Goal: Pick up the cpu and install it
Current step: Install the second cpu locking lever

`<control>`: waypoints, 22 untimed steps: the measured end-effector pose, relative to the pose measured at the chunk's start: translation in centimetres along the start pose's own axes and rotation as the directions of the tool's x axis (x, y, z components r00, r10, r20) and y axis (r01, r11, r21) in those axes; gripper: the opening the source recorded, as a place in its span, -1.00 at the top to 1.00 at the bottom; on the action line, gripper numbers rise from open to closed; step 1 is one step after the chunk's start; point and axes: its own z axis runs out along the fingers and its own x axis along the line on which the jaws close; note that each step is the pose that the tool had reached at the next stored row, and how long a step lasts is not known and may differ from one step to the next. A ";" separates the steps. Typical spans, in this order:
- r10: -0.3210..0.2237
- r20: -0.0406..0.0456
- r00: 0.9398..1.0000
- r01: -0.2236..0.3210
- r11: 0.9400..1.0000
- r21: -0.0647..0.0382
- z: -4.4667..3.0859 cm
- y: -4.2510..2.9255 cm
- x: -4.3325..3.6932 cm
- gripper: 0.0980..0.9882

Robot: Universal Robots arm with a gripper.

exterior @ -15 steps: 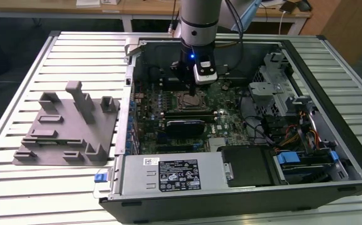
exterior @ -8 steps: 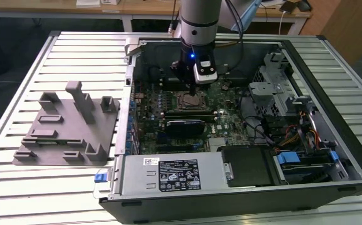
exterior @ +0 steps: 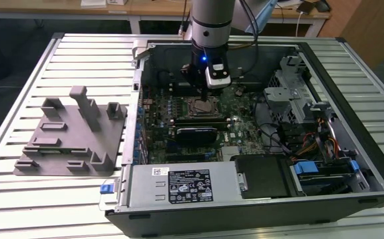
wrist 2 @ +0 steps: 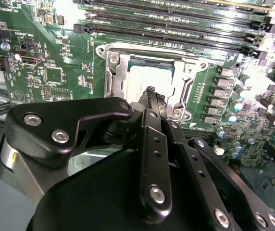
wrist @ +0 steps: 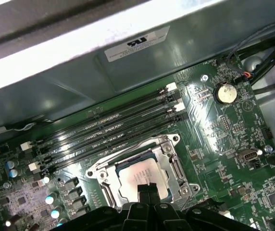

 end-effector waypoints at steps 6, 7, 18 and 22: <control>-0.002 0.000 1.000 0.002 1.000 0.000 -0.78 0.02 -0.02 0.98; -0.004 0.000 1.000 0.004 1.000 -0.001 -0.84 0.03 -0.02 0.98; -0.037 -0.001 0.999 0.037 0.999 -0.001 -0.85 -0.78 -0.38 0.98; -0.040 -0.001 0.999 0.040 0.999 -0.002 -0.86 -1.37 -0.64 0.98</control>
